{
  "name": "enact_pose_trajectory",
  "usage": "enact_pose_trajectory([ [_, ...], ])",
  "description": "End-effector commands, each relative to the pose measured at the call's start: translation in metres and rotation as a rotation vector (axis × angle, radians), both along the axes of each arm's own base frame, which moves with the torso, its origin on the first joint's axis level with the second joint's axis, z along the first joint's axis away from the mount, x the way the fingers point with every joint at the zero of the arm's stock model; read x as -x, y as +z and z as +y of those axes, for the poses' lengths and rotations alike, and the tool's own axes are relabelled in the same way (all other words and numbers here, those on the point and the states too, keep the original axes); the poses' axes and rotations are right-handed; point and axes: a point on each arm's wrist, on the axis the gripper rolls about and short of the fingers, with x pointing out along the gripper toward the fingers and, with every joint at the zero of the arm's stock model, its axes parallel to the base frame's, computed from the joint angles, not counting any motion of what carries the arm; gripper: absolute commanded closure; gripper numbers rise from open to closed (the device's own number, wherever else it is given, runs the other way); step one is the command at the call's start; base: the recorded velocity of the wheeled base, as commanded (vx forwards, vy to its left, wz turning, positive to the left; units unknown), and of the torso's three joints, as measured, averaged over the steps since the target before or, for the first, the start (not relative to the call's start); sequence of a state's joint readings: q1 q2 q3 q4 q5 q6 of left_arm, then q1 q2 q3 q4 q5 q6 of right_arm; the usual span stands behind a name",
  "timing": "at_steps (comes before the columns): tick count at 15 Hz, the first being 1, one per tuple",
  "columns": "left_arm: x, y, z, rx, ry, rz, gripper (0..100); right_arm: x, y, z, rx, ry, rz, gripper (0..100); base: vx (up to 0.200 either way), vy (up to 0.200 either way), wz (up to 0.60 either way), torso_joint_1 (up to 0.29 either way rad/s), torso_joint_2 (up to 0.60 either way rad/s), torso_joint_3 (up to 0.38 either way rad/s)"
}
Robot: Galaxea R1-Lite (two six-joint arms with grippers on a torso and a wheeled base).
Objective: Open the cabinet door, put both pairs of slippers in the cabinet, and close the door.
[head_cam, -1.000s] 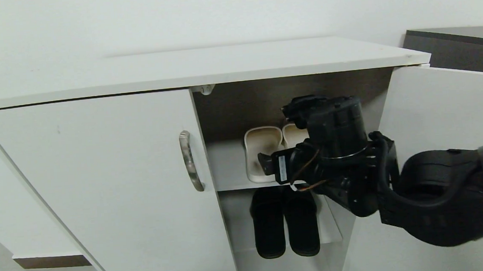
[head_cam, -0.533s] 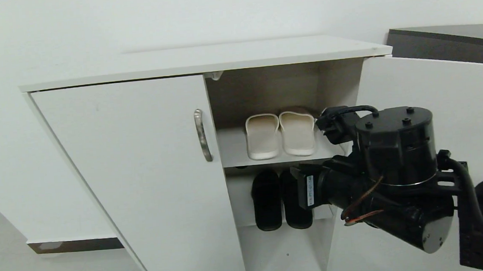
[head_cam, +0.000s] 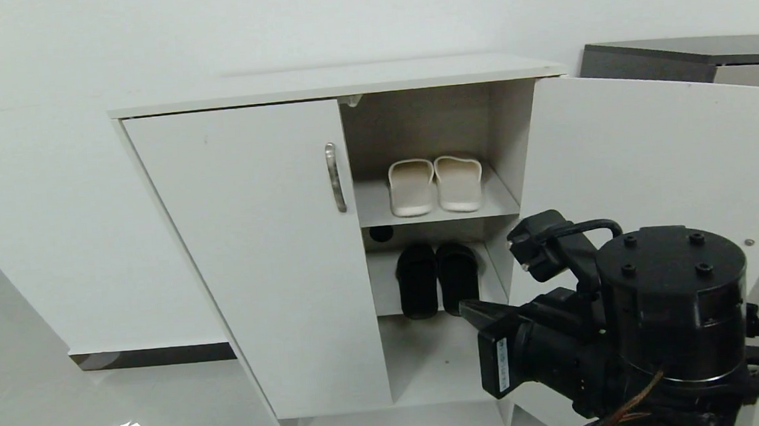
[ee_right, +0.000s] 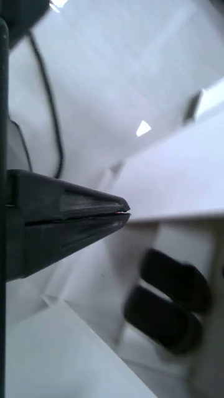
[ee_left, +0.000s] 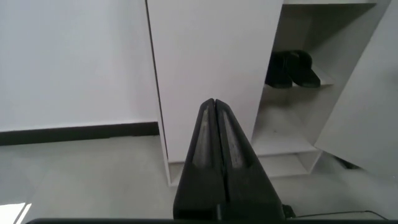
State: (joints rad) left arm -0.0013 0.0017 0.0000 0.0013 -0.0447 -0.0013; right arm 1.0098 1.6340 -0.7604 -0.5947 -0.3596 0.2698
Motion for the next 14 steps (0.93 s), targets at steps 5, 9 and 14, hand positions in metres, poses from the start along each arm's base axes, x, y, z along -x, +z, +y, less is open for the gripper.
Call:
enact_pose_trajectory([
  [5, 0.000, 0.000, 0.000, 0.000, 0.000, 0.000, 100, 0.006, -0.006, -0.009, 0.001, 0.056, 0.014, 100, -0.200, 0.000, 0.00, 0.002, 0.00, 0.003],
  [9, 0.000, 0.000, 0.000, 0.000, 0.000, 0.000, 100, 0.004, -0.010, -0.015, 0.010, 0.079, -0.026, 100, -0.050, 0.000, 0.00, -0.001, 0.00, 0.001],
  [14, 0.000, 0.000, 0.000, 0.002, 0.000, 0.000, 100, 0.003, -0.014, -0.015, 0.021, 0.078, -0.019, 100, 0.000, 0.000, 0.00, 0.000, 0.00, 0.000],
])
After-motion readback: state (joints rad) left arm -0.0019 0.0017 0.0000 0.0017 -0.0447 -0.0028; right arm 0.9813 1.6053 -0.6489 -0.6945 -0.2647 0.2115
